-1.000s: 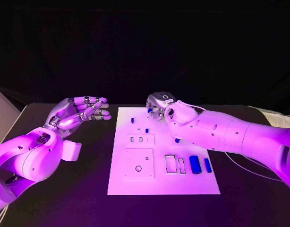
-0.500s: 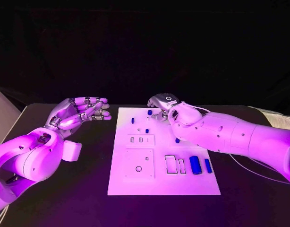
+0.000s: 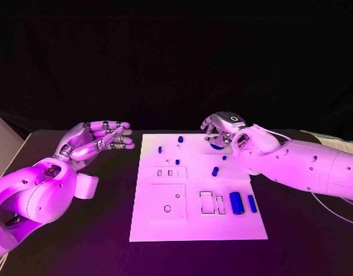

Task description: Assemble the parts on the task board

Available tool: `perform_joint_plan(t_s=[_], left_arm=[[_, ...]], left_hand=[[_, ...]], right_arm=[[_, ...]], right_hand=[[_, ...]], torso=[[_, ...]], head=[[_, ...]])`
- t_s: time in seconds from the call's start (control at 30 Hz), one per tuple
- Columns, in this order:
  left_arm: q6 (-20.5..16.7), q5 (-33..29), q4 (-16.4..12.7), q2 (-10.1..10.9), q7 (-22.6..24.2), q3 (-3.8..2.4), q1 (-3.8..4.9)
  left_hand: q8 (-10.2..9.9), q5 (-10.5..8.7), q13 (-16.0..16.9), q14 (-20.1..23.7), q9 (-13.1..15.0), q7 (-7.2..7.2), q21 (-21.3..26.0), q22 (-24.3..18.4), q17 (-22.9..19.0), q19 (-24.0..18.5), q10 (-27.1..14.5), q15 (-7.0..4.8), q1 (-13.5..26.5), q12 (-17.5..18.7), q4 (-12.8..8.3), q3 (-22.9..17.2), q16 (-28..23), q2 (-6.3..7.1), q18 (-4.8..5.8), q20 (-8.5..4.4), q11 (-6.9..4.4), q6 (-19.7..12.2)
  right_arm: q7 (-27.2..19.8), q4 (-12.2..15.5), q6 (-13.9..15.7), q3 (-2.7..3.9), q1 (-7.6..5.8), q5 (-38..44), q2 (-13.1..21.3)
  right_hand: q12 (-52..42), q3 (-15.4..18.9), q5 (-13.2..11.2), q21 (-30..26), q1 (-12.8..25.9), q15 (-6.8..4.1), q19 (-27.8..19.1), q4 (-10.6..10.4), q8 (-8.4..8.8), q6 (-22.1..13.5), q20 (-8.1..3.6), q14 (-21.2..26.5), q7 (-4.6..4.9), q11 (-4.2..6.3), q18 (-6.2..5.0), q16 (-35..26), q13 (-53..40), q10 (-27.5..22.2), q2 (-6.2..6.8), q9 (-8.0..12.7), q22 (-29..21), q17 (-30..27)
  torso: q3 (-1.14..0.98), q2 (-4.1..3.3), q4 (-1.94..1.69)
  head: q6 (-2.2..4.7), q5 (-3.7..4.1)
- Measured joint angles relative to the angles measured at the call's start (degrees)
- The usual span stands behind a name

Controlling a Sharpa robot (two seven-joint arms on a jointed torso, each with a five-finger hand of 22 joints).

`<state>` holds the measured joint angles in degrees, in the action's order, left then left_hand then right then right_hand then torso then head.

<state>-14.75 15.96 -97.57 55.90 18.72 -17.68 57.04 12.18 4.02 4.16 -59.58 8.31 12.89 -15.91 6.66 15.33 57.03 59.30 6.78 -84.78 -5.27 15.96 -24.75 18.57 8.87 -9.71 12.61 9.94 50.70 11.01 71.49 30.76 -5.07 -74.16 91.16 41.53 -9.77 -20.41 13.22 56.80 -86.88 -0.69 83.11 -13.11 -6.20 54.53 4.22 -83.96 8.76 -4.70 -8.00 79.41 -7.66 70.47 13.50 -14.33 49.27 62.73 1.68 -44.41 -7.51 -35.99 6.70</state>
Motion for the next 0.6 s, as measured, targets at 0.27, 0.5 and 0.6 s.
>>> perform_joint_plan(t_s=[0.27, 0.5, 0.6], left_arm=[[0.0, 0.0, 0.2, 0.1, 0.0, 0.00, 0.00], [0.1, 0.0, 0.4, -0.1, 0.0, -0.01, -0.02], [0.2, 0.0, 0.5, -0.1, 0.0, -0.01, -0.03]], left_hand=[[0.0, 0.00, 0.0, 0.0, 0.0, 0.00, 0.0, 0.0, 0.0, 0.0, 0.0, 0.00, 0.0, 0.0, 0.0, 0.0, 0.0, 0.00, 0.00, 0.00, 0.00, 0.0], [0.0, 0.00, 0.0, 0.0, 0.0, 0.00, 0.0, 0.0, 0.0, 0.0, 0.0, 0.00, 0.0, 0.0, 0.0, 0.0, 0.0, 0.00, 0.00, 0.00, 0.00, 0.0], [0.0, 0.00, 0.0, 0.0, 0.0, 0.00, 0.0, 0.0, 0.0, 0.0, 0.0, 0.00, 0.0, 0.0, 0.0, 0.0, 0.0, 0.00, 0.00, 0.00, 0.00, 0.0]], right_arm=[[-1.3, 0.9, -1.7, 0.13, -0.32, -8.5, 3.7], [-1.5, -0.8, -5.6, 0.16, -0.37, -14.0, 4.3], [-1.3, -1.6, -7.1, 0.16, -0.39, -15.4, 4.1]], right_hand=[[-61.2, 3.6, 2.6, 13.3, 2.1, -0.58, 1.0, -0.3, -0.69, -0.6, -0.91, 0.0, -0.28, 1.32, 2.90, 6.5, -62.9, 12.0, 1.63, -0.5, 15.9, 11.8], [-79.1, 6.0, 2.8, 21.0, 2.5, 0.00, 0.9, -1.7, -2.14, -1.9, 0.32, 0.0, 0.44, 0.70, 4.52, 9.2, -67.3, 13.7, 1.20, -0.9, 25.0, 12.2], [-79.8, 6.3, 2.8, 22.4, 2.7, 0.00, 0.9, -2.0, -2.44, -2.0, 0.32, 0.0, 0.50, 0.70, 4.52, 9.5, -67.3, 13.7, 0.97, -1.0, 25.7, 12.2]], torso=[[-0.42, -0.08, 0.41], [-0.47, -0.11, 0.41], [-0.40, -0.14, 0.41]], head=[[0.33, -0.07], [0.34, 0.18], [0.23, 0.26]])
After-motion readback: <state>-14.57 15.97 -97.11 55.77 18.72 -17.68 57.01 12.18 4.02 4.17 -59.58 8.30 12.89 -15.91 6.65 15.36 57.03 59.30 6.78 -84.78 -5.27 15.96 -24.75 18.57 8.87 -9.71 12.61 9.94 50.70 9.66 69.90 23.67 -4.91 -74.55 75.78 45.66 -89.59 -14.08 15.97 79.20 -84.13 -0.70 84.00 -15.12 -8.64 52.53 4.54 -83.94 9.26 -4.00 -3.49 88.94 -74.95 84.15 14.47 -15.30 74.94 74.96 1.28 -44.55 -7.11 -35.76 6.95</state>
